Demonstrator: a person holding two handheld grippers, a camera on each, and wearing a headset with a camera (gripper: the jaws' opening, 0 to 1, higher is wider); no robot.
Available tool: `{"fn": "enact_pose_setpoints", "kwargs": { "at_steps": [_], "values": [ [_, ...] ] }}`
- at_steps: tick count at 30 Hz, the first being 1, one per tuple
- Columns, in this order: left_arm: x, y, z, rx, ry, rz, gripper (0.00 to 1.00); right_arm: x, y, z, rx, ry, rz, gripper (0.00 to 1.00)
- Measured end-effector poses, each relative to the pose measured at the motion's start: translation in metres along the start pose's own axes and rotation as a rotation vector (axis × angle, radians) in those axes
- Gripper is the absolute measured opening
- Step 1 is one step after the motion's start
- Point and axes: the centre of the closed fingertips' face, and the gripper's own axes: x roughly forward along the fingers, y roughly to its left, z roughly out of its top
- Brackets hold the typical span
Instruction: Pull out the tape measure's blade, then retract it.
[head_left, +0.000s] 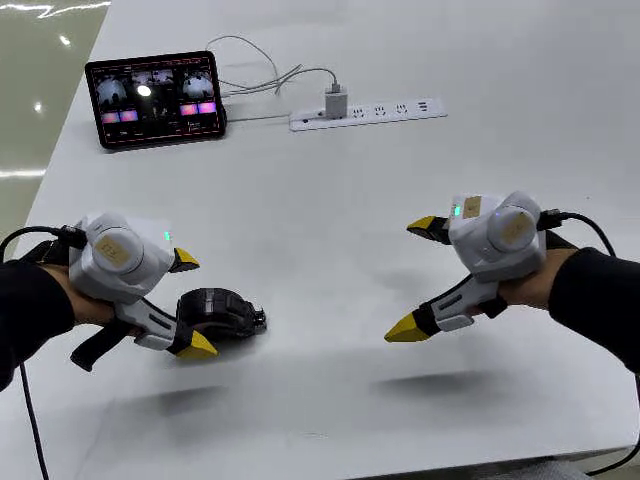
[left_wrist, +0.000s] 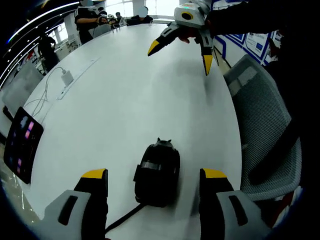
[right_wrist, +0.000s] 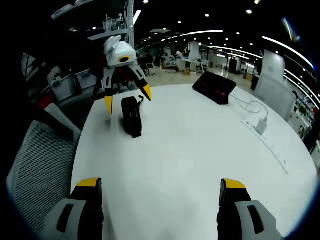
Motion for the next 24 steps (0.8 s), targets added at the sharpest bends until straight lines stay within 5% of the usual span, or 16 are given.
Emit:
{"fn": "enact_pose_setpoints", "kwargs": {
  "at_steps": [16, 24],
  "values": [
    [0.015, -0.009, 0.000, 0.027, 0.049, -0.050, 0.52, 0.046, 0.017, 0.031, -0.069, -0.010, 0.098, 0.90],
    [0.018, -0.006, 0.002, 0.065, 0.070, -0.037, 0.33, 0.059, 0.016, 0.040, -0.081, -0.014, 0.100, 0.84]
  ]
}}
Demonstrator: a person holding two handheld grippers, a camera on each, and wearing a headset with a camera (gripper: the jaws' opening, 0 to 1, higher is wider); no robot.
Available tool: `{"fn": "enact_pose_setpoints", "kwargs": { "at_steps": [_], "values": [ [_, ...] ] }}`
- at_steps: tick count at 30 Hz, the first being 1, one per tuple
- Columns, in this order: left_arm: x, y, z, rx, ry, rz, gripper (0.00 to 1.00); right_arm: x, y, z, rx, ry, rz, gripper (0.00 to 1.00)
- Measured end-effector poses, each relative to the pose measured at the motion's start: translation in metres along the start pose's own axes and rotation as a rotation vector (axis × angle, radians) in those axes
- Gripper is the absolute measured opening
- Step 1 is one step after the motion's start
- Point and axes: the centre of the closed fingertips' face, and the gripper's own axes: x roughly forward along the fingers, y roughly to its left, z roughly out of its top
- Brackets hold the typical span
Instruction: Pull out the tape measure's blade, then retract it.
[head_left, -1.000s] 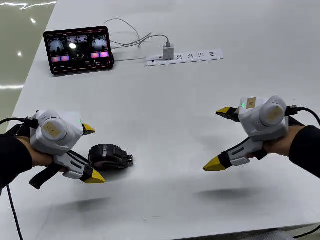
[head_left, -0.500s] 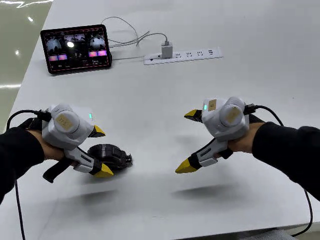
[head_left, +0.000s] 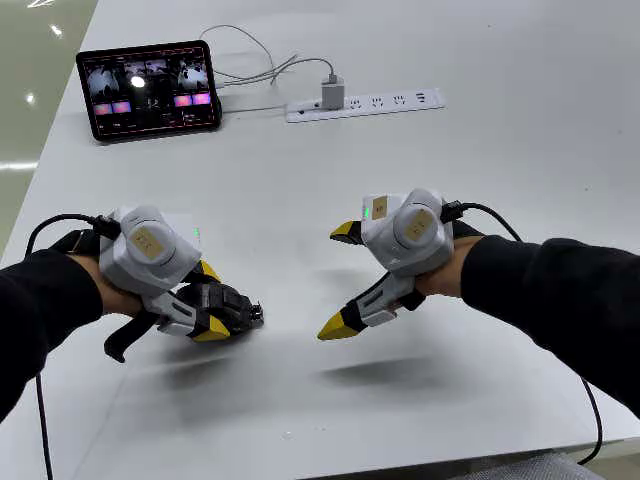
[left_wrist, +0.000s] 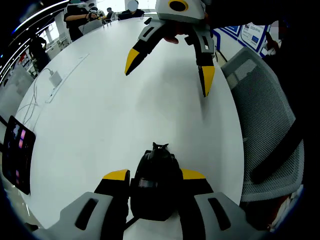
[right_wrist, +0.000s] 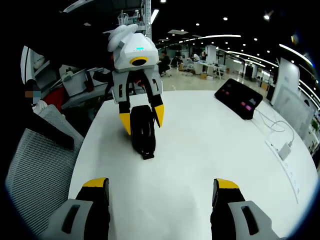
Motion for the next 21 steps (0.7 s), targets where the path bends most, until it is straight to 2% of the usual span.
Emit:
{"fn": "enact_pose_setpoints", "kwargs": {
  "at_steps": [8, 21],
  "values": [
    [0.002, 0.000, -0.002, 0.059, 0.039, -0.002, 0.32, 0.014, 0.002, 0.009, -0.028, 0.000, 0.016, 0.77],
    [0.004, 0.003, -0.003, 0.082, 0.062, 0.020, 0.30, 0.042, 0.007, 0.017, -0.064, 0.017, 0.056, 0.61]
  ]
}}
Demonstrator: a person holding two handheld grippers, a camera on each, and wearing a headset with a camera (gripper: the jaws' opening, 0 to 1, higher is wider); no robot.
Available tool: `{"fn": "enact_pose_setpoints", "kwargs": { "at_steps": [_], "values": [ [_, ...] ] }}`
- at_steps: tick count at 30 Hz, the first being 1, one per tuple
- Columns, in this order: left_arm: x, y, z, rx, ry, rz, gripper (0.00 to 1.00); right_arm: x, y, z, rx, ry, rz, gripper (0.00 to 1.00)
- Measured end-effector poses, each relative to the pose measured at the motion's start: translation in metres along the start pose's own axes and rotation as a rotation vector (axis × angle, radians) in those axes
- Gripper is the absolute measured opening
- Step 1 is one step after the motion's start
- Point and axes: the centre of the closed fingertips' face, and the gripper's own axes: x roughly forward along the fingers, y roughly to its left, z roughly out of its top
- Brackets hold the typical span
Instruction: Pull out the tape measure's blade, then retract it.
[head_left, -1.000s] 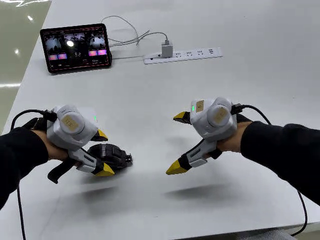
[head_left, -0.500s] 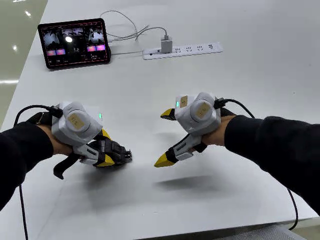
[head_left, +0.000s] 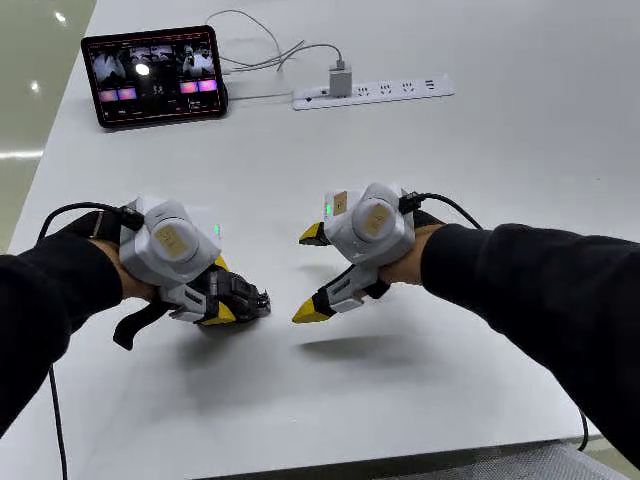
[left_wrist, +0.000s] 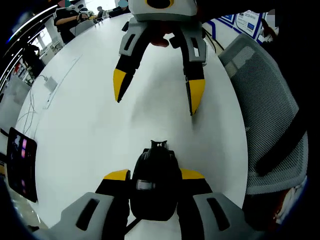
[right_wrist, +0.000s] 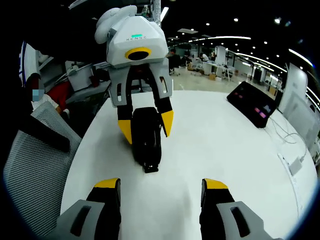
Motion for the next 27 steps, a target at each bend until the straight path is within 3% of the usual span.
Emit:
{"fn": "enact_pose_setpoints", "kwargs": {
  "at_steps": [11, 27],
  "values": [
    [0.000, -0.002, 0.000, 0.013, 0.001, -0.018, 0.30, 0.026, 0.005, 0.008, -0.028, 0.007, 0.035, 0.47],
    [0.000, -0.001, 0.000, 0.020, -0.009, -0.014, 0.30, 0.049, 0.013, 0.001, -0.064, 0.055, 0.060, 0.23]
  ]
}}
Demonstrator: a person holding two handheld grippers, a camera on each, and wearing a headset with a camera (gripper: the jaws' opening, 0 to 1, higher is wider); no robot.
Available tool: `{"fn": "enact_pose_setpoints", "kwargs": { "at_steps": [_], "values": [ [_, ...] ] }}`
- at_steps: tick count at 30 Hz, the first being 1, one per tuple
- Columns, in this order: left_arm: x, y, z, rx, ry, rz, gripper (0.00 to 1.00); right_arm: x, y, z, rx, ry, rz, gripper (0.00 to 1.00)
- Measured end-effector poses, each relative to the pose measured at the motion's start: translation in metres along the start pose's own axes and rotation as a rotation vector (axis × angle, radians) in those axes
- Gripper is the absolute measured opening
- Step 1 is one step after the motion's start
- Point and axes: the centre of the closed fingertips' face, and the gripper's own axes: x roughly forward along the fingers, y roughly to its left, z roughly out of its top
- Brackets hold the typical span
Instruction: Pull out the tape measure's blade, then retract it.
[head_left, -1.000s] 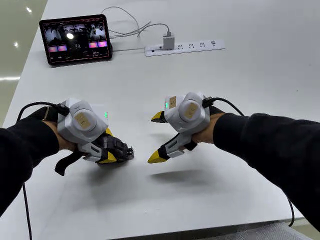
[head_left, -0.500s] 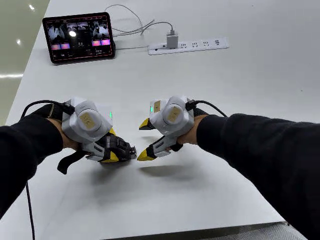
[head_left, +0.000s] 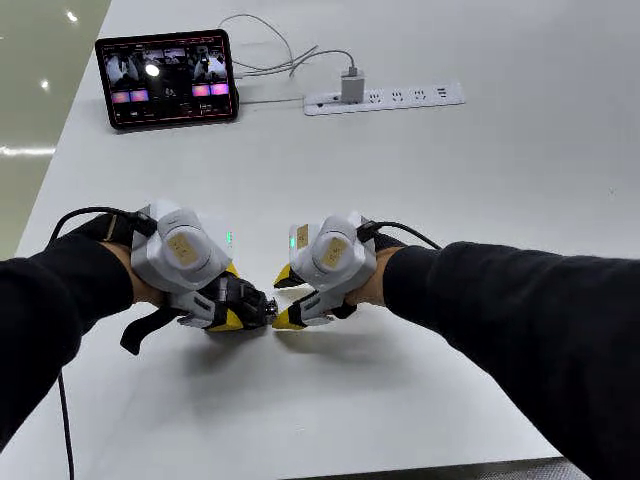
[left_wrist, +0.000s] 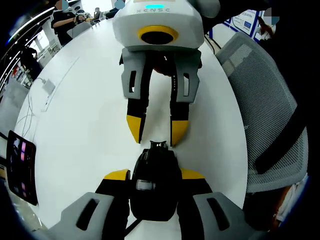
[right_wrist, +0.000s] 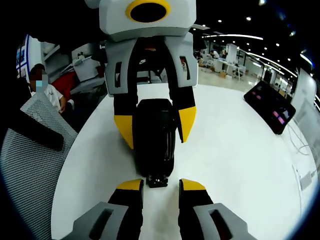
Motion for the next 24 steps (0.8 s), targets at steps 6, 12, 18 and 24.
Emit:
{"fn": "enact_pose_setpoints", "kwargs": {
  "at_steps": [6, 12, 18, 24],
  "values": [
    [0.0002, -0.0003, -0.0001, 0.000, -0.004, -0.001, 0.30, 0.0037, -0.0001, -0.0011, -0.018, 0.011, 0.002, 0.18],
    [0.0010, 0.0001, -0.0006, -0.002, -0.007, 0.000, 0.30, 0.0087, 0.0032, -0.0019, -0.042, 0.025, 0.018, 0.15],
    [0.0012, -0.0006, 0.0002, -0.002, -0.012, 0.002, 0.30, 0.0081, 0.0071, -0.0009, -0.022, 0.031, 0.023, 0.11],
    [0.0013, -0.0007, 0.0003, 0.002, -0.019, 0.002, 0.30, 0.0077, 0.0082, -0.0020, -0.045, 0.050, 0.019, 0.10]
  ]
}}
